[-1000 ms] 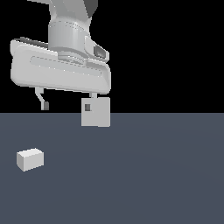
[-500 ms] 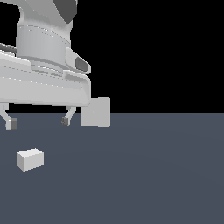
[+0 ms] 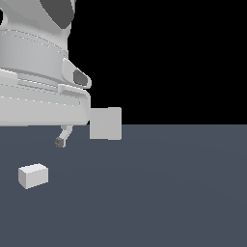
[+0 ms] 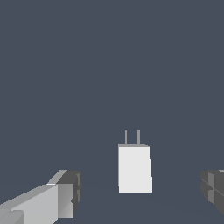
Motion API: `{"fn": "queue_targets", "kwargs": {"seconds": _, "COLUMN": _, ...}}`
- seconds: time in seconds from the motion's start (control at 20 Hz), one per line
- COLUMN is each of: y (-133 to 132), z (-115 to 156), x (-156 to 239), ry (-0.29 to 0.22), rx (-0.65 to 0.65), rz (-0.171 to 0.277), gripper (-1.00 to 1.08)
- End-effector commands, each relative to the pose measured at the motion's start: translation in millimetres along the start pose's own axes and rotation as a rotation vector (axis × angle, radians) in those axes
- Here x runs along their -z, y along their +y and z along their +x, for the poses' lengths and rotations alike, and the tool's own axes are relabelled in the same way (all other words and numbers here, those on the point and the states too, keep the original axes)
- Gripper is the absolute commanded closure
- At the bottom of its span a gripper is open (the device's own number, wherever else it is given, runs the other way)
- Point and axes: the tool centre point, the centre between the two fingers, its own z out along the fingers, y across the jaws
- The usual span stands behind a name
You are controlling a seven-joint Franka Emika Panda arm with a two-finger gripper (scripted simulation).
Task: Plug the charger into the wall socket.
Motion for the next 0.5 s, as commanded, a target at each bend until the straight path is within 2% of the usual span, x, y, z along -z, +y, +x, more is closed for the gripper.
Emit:
{"fn": "queue_targets", "kwargs": {"seconds": 0.0, "y": -1.3, "z": -0.3, "x": -1.0, "ry": 0.002, "rx": 0.009, "rz": 0.0, "gripper": -0.92}}
{"fn": "queue_targets", "kwargs": {"seconds": 0.45, "y": 1.1, "z": -0.5, "x": -0.9, "ry": -0.001, "rx": -0.003, "rz": -0.001, "gripper": -0.92}}
